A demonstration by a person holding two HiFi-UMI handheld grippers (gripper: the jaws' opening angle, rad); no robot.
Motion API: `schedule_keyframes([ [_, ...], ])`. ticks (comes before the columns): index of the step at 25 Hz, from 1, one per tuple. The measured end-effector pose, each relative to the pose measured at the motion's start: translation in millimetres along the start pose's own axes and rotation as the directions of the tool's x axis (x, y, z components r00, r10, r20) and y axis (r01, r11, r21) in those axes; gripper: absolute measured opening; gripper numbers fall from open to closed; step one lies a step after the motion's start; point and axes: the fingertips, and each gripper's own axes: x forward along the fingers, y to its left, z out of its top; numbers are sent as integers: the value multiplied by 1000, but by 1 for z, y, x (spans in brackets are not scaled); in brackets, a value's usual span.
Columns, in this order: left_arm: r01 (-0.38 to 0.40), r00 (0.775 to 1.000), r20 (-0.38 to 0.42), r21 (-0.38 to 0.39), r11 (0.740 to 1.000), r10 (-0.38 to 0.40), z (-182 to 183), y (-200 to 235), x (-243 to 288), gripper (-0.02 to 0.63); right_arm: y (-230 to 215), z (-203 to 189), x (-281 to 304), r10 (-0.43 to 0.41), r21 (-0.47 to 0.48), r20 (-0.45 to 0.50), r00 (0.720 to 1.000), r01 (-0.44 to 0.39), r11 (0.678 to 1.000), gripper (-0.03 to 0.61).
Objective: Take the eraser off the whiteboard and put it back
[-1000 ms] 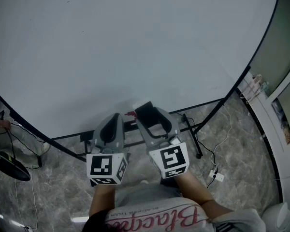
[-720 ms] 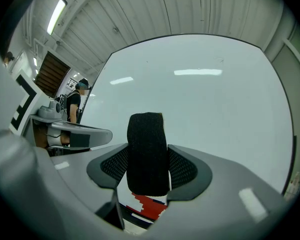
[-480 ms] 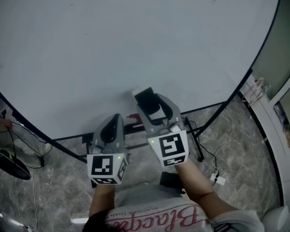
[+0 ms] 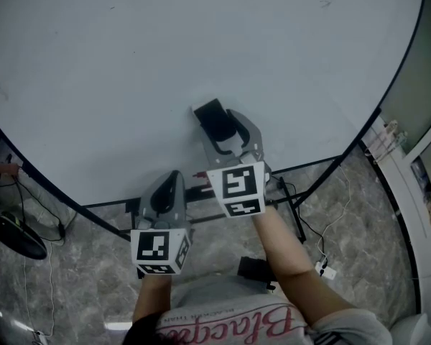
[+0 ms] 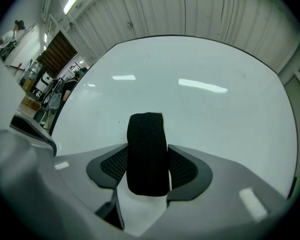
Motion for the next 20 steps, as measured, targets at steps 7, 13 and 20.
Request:
schedule_keyframes([
  [7, -1, 1000, -1, 1, 1000, 1, 1, 2, 3, 0, -1, 3, 9, -20, -22, -10, 1000, 20, 1000, 243],
  [13, 9, 1000, -2, -1, 1000, -9, 1, 2, 4, 0, -1, 2, 11, -39, -14, -21, 999, 39, 999, 250],
  [20, 20, 1000, 1, -2, 1000, -20, 1, 0, 2, 0, 5, 0, 3, -16, -15, -22, 1000, 16, 1000, 265],
])
